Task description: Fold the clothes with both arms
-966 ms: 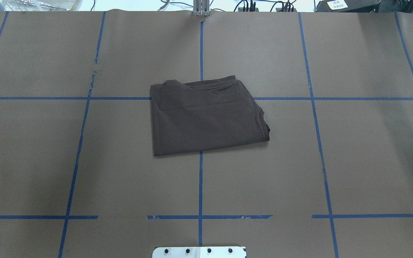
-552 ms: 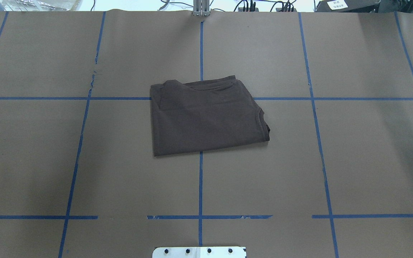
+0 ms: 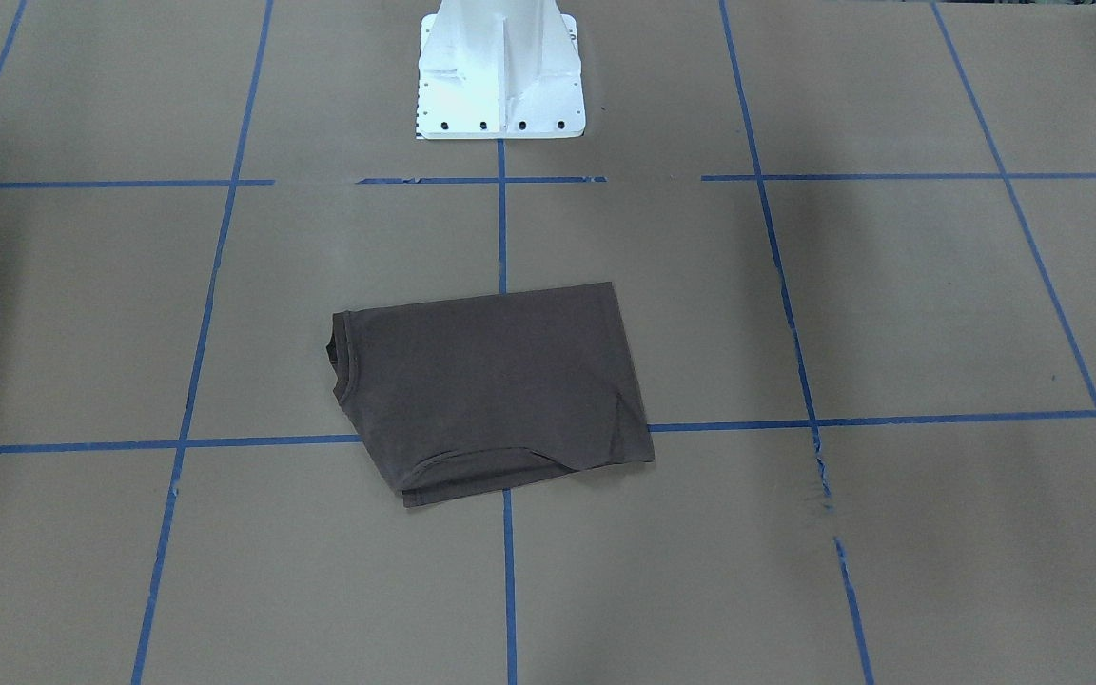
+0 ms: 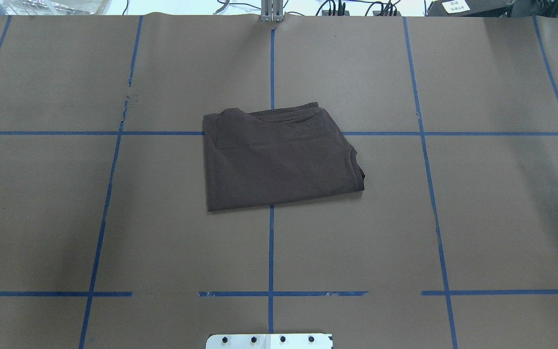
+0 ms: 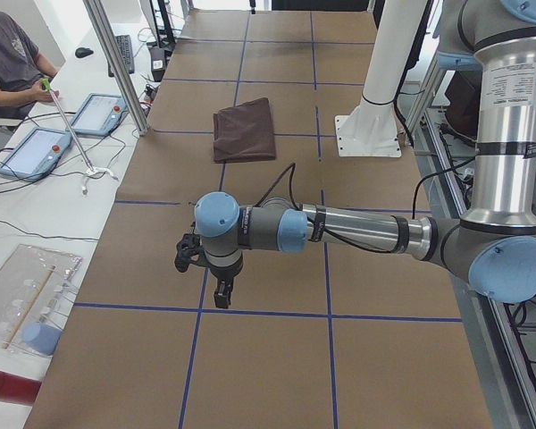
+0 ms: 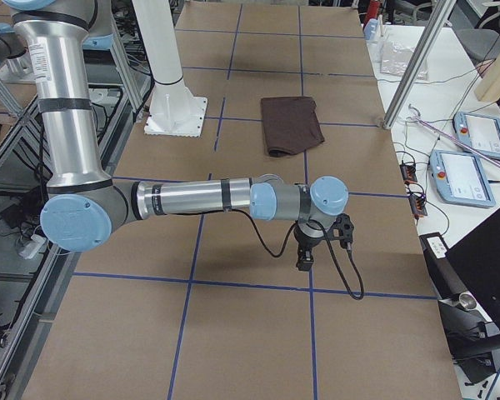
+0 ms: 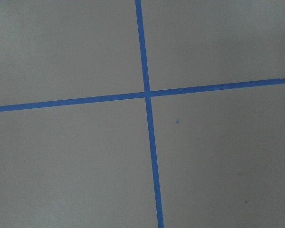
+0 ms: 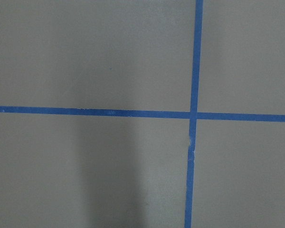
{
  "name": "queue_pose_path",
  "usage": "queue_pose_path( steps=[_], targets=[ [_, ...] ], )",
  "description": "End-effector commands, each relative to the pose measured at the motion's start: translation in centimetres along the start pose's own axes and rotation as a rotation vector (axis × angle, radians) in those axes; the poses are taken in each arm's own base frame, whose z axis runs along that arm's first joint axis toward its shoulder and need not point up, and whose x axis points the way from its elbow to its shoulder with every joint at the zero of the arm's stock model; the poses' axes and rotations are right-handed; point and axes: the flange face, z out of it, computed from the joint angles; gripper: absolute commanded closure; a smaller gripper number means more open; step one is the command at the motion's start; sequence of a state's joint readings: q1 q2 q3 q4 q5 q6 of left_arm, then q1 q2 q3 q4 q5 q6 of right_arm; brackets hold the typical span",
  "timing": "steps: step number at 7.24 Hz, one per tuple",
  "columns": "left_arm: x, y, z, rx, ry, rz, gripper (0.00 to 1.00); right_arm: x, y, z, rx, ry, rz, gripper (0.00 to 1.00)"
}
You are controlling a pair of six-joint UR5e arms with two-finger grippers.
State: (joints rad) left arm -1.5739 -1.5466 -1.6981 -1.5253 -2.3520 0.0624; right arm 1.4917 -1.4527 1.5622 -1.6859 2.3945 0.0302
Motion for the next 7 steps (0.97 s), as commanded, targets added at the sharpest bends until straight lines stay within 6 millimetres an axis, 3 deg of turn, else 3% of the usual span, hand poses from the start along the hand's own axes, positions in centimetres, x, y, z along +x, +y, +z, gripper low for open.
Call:
queue_pose_path(
  steps=[1, 7],
  targets=[
    [0.5, -0.4, -0.5, 0.018, 0.000, 0.015, 0.00, 0.0, 0.0, 0.1, -0.002, 0.002, -0.001, 0.00],
    [1.2, -1.5, -1.2, 0.036, -0.001, 0.037, 0.00, 0.2, 0.5, 0.3, -0.006, -0.001, 0.005, 0.00]
  ],
)
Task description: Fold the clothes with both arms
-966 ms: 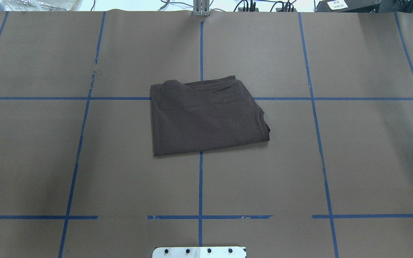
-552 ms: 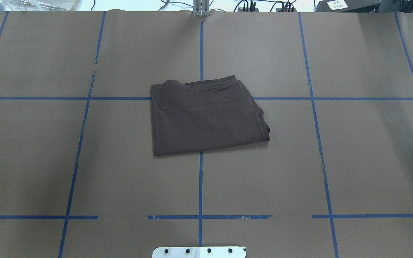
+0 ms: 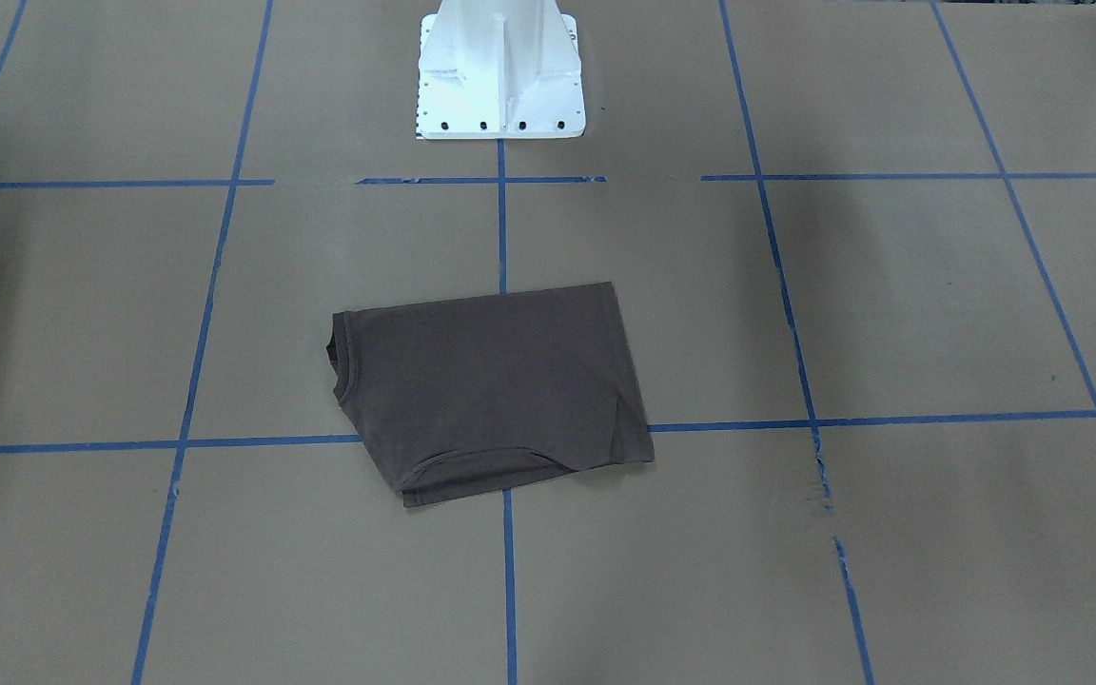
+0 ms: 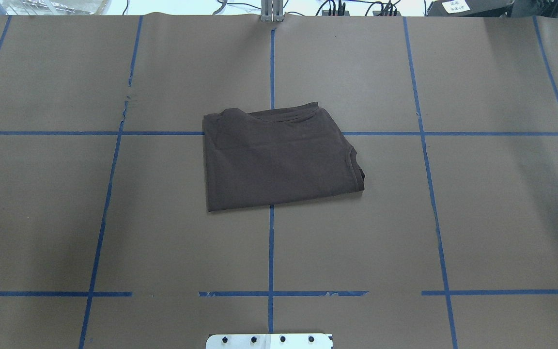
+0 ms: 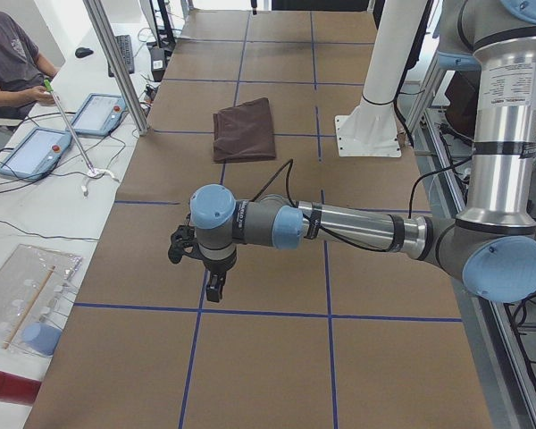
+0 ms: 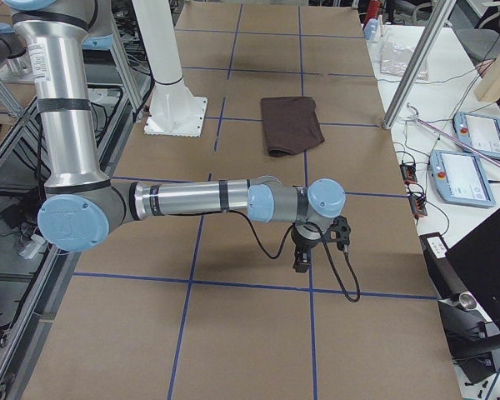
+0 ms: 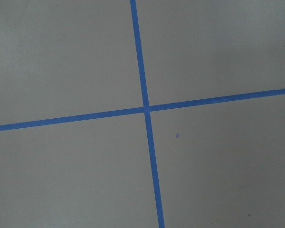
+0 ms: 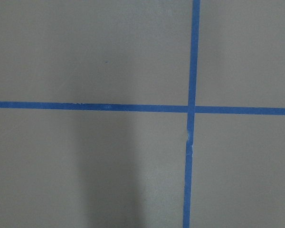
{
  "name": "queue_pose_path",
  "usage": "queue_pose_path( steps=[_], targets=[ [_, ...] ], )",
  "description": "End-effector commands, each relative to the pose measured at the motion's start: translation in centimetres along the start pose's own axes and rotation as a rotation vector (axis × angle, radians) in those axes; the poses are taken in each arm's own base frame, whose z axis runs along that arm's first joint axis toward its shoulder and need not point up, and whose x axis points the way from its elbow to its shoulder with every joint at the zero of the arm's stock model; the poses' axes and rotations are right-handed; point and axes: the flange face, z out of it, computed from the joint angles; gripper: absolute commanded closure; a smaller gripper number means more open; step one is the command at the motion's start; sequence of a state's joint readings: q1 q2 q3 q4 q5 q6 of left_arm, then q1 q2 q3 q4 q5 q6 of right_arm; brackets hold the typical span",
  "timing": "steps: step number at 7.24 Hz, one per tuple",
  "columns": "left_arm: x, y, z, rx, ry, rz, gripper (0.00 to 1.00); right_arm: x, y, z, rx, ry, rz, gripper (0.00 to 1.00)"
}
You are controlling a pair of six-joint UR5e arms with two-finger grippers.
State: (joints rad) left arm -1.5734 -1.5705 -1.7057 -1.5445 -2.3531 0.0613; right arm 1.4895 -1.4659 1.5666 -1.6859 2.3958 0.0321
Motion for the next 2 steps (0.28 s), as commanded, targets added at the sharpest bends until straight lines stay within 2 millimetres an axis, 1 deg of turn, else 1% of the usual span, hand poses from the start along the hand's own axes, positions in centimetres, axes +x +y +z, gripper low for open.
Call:
queue_pose_path(
  steps=[1, 2],
  targets=[
    [-0.01, -0.08, 0.08, -0.001, 0.000, 0.000, 0.00, -0.02, 0.02, -0.02, 0.000, 0.000, 0.000, 0.00],
    [0.09, -0.10, -0.02, 0.001, 0.000, 0.001, 0.00, -0.02, 0.02, -0.02, 0.000, 0.000, 0.000, 0.00]
  ],
)
